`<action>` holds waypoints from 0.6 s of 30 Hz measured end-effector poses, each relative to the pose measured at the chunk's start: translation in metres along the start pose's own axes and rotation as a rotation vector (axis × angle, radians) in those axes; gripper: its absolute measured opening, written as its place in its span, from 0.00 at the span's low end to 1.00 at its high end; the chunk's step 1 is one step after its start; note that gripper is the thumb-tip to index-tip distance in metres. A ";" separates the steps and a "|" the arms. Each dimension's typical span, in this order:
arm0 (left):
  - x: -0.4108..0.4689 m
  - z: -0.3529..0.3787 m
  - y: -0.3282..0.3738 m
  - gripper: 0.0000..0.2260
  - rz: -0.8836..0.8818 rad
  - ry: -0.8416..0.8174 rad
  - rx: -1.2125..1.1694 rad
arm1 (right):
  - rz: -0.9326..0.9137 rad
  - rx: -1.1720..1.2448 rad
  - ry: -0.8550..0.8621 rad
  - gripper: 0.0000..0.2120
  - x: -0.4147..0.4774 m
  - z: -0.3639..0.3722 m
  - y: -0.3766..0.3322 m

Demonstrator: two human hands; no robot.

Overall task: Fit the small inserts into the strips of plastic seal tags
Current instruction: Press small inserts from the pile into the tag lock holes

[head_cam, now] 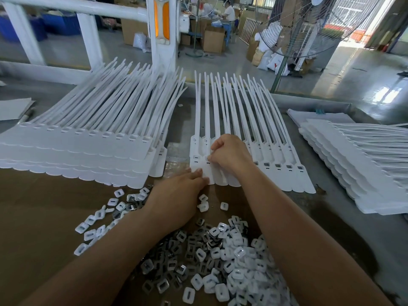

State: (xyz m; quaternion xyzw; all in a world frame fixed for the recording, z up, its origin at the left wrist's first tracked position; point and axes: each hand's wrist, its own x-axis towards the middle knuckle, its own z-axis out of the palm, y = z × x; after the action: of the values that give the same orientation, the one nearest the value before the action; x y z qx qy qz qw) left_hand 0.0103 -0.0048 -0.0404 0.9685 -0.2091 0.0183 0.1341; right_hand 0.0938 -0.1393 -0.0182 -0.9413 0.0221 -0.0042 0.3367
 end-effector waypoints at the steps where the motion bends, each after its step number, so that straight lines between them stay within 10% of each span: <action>1: -0.001 0.000 0.000 0.23 -0.002 -0.004 0.001 | 0.007 0.001 -0.006 0.12 0.001 -0.001 -0.001; 18: 0.003 -0.001 0.000 0.24 0.001 -0.003 0.008 | -0.049 -0.006 -0.035 0.16 -0.001 -0.004 0.002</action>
State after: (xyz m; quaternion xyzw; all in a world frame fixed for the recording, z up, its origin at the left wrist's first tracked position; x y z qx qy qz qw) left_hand 0.0130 -0.0060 -0.0395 0.9689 -0.2096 0.0177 0.1300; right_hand 0.0926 -0.1428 -0.0163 -0.9425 -0.0067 0.0043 0.3342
